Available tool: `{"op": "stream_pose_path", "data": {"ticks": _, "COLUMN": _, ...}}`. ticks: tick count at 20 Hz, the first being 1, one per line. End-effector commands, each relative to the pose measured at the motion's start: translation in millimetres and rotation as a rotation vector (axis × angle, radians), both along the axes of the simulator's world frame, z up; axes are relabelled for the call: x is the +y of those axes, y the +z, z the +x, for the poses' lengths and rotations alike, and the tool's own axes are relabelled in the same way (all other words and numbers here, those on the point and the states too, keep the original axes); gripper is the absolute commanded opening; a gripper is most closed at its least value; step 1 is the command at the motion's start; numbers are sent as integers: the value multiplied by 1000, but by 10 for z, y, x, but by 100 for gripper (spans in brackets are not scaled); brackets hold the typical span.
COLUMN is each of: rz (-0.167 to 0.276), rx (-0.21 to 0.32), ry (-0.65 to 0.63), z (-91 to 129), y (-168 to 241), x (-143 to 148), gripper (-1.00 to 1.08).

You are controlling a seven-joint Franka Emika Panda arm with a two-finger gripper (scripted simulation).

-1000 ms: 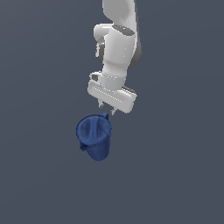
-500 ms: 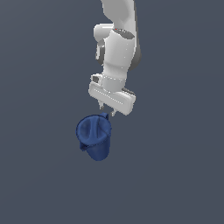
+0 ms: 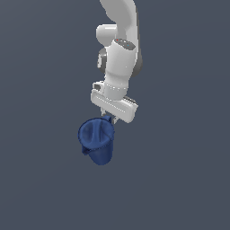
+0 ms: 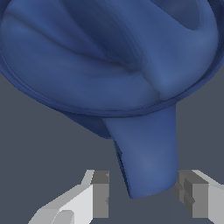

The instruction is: Pick up the object and move it to a goal position.

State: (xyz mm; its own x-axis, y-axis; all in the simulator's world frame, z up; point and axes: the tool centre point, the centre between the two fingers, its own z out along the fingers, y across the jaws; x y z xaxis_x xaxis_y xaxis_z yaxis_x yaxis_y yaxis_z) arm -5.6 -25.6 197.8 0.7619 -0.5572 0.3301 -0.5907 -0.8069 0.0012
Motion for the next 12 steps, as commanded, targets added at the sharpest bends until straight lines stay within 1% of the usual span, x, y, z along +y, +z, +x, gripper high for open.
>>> {"op": "stream_pose_path", "data": {"ticks": 1, "rz": 0, "rx": -1, "ry": 0, "z": 14, "y": -54, "x": -11, "gripper": 28}}
{"op": "stream_pose_path", "data": {"ticks": 3, "rz": 0, "rx": -1, "ry": 0, "z": 16, "y": -67, "x": -13, "gripper": 28}}
{"op": "stream_pose_path", "data": {"ticks": 4, "rz": 0, "rx": -1, "ry": 0, "z": 16, "y": -67, "x": -13, "gripper": -100}}
{"op": "stream_pose_path", "data": {"ticks": 12, "rz": 0, "rx": -1, "ry": 0, "z": 16, "y": -67, "x": -13, "gripper": -100}}
